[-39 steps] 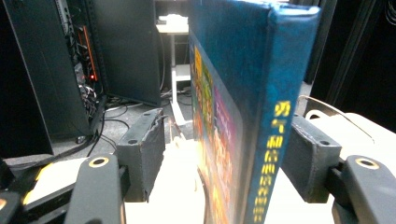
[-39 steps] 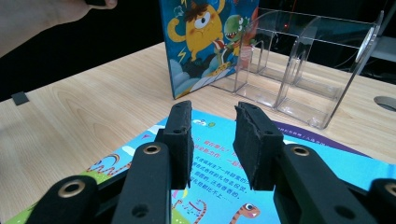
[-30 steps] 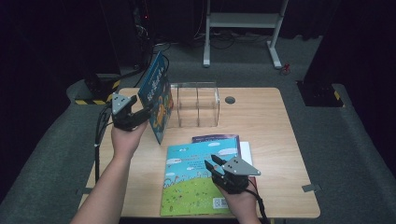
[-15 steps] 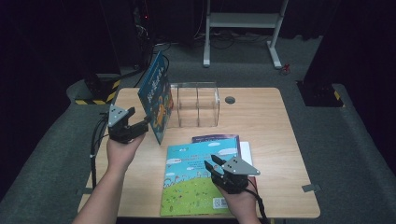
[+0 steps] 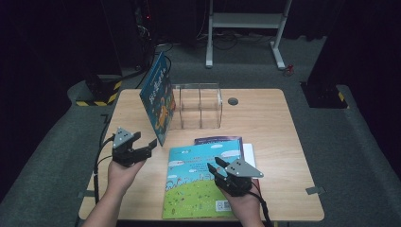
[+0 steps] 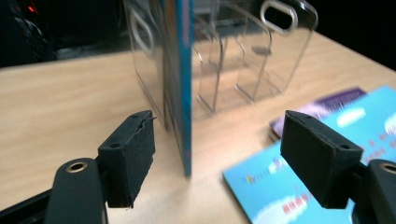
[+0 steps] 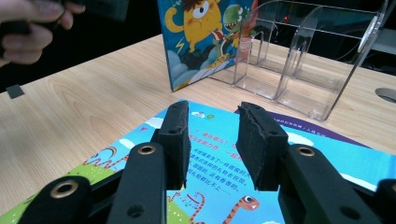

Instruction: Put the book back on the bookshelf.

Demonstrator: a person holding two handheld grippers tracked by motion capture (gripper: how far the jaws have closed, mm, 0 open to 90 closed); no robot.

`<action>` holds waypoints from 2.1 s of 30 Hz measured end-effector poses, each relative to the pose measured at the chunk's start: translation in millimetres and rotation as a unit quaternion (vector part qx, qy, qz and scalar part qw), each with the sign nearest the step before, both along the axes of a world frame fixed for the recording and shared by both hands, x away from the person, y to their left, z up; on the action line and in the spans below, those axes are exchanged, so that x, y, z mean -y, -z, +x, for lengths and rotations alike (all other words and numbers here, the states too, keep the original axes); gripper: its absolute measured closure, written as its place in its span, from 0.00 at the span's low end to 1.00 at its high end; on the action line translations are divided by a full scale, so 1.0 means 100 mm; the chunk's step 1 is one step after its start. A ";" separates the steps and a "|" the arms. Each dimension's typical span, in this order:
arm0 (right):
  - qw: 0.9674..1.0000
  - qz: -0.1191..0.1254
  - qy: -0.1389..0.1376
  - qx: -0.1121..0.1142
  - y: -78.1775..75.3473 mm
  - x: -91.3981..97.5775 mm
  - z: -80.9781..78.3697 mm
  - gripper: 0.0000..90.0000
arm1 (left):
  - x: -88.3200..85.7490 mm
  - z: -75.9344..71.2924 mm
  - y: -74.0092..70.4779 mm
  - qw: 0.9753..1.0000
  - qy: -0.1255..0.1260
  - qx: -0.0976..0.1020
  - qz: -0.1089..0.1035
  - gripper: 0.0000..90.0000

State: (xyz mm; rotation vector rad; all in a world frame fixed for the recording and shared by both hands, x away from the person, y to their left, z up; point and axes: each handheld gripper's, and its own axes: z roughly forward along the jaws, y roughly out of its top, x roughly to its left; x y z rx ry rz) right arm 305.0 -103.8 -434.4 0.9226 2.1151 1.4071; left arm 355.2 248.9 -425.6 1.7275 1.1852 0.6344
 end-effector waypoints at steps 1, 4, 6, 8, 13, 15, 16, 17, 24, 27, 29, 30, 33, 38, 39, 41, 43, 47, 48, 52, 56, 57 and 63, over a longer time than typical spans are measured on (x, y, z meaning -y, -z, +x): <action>1.000 -0.002 0.000 0.000 0.00 0.00 0.00 0.69 | 0.00 -0.03 0.04 1.000 0.005 -0.005 0.000 0.29; 1.000 -0.003 0.000 -0.002 0.01 0.00 0.00 0.68 | 0.01 -0.12 0.14 1.000 0.014 -0.019 -0.002 0.29; 1.000 -0.006 0.002 -0.003 0.02 0.00 0.01 0.67 | 0.01 -0.17 0.20 0.999 0.019 -0.028 -0.002 0.29; 1.000 -0.006 0.005 -0.007 0.03 0.01 0.01 0.67 | 0.03 -0.23 0.29 0.999 0.027 -0.041 -0.004 0.29; 1.000 -0.011 0.012 -0.016 0.06 0.04 0.04 0.64 | 0.09 -0.34 0.52 0.996 0.046 -0.074 -0.010 0.28; 1.000 -0.016 0.015 -0.015 0.06 0.05 0.05 0.63 | 0.12 -0.37 0.61 0.994 0.058 -0.088 -0.012 0.28; 0.999 -0.020 0.019 -0.017 0.06 0.06 0.06 0.62 | 0.14 -0.39 0.65 0.993 0.064 -0.097 -0.012 0.28; 0.999 -0.023 0.019 -0.018 0.07 0.07 0.07 0.62 | 0.16 -0.40 0.67 0.992 0.069 -0.103 -0.012 0.28; 0.998 -0.039 0.044 -0.032 0.10 0.22 0.05 0.57 | 0.24 -0.46 0.81 0.986 0.097 -0.138 -0.020 0.28; 0.996 -0.045 0.062 -0.039 0.13 0.35 0.00 0.55 | 0.25 -0.49 0.82 0.985 0.093 -0.143 -0.033 0.27; 0.995 -0.047 0.076 -0.036 0.15 0.44 -0.05 0.54 | 0.26 -0.52 0.83 0.985 0.092 -0.144 -0.029 0.27; 0.995 -0.047 0.087 -0.036 0.18 0.49 -0.07 0.54 | 0.27 -0.53 0.84 0.984 0.091 -0.150 -0.035 0.27; 0.993 -0.050 0.099 -0.050 0.24 0.58 -0.09 0.50 | 0.33 -0.54 0.87 0.982 0.098 -0.159 -0.032 0.27; 0.990 -0.044 0.101 -0.086 0.31 0.63 -0.04 0.41 | 0.43 -0.53 0.90 0.979 0.105 -0.171 -0.023 0.23; 0.990 -0.043 0.099 -0.091 0.32 0.62 -0.03 0.40 | 0.45 -0.53 0.91 0.979 0.104 -0.176 -0.023 0.21; 0.989 -0.044 0.095 -0.104 0.35 0.60 -0.01 0.38 | 0.47 -0.52 0.94 0.977 0.108 -0.181 -0.025 0.19; 0.988 -0.045 0.092 -0.117 0.37 0.59 0.01 0.36 | 0.49 -0.52 0.94 0.976 0.113 -0.183 -0.032 0.18; 0.985 -0.040 0.091 -0.139 0.39 0.58 0.05 0.34 | 0.50 -0.53 0.95 0.975 0.121 -0.183 -0.040 0.17; 0.985 -0.038 0.091 -0.144 0.39 0.58 0.05 0.34 | 0.51 -0.54 0.95 0.975 0.121 -0.181 -0.039 0.17; 0.983 -0.026 0.087 -0.161 0.41 0.58 0.08 0.31 | 0.56 -0.56 0.96 0.976 0.125 -0.175 -0.033 0.16; 0.981 -0.026 0.086 -0.170 0.42 0.57 0.09 0.27 | 0.60 -0.57 0.96 0.977 0.126 -0.172 -0.030 0.13; 0.981 -0.024 0.086 -0.173 0.43 0.57 0.09 0.27 | 0.60 -0.57 0.96 0.977 0.126 -0.171 -0.030 0.13; 0.980 -0.026 0.074 -0.180 0.45 0.53 0.10 0.23 | 0.63 -0.58 0.97 0.977 0.125 -0.168 -0.028 0.09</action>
